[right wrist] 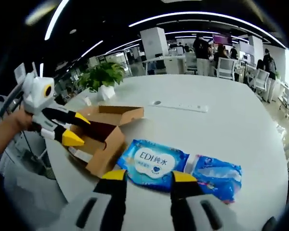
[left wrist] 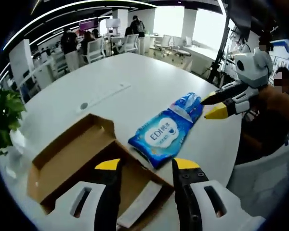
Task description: Operate the shoe box by opening the lid, removing the specified soft item, and placing it in the target area until the item is outside and the box remains undamaged.
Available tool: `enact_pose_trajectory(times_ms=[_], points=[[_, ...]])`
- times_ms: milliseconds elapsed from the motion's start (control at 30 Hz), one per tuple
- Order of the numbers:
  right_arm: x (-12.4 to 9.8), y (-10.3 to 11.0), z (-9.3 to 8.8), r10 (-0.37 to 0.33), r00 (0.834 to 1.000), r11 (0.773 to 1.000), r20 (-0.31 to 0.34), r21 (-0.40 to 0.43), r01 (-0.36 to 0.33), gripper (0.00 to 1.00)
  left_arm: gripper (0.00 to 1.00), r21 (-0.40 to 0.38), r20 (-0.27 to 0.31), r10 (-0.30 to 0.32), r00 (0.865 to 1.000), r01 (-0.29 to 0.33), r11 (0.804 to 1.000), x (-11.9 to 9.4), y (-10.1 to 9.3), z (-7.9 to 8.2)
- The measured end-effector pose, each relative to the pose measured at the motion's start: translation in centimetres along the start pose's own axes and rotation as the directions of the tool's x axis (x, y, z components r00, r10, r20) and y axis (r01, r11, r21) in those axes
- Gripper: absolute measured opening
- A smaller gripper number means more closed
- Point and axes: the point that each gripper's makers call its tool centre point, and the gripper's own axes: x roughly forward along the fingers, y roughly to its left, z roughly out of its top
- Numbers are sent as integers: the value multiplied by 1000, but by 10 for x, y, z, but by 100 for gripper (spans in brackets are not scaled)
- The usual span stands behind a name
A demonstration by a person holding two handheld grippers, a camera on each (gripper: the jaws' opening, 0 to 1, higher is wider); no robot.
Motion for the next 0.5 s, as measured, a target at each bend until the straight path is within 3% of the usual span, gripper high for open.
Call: enact_pose_trajectory(times_ms=[500], points=[[-5, 43, 10, 101, 993, 970, -65, -216, -113, 47, 54, 16, 124, 53, 991, -55, 998, -55, 12, -2]])
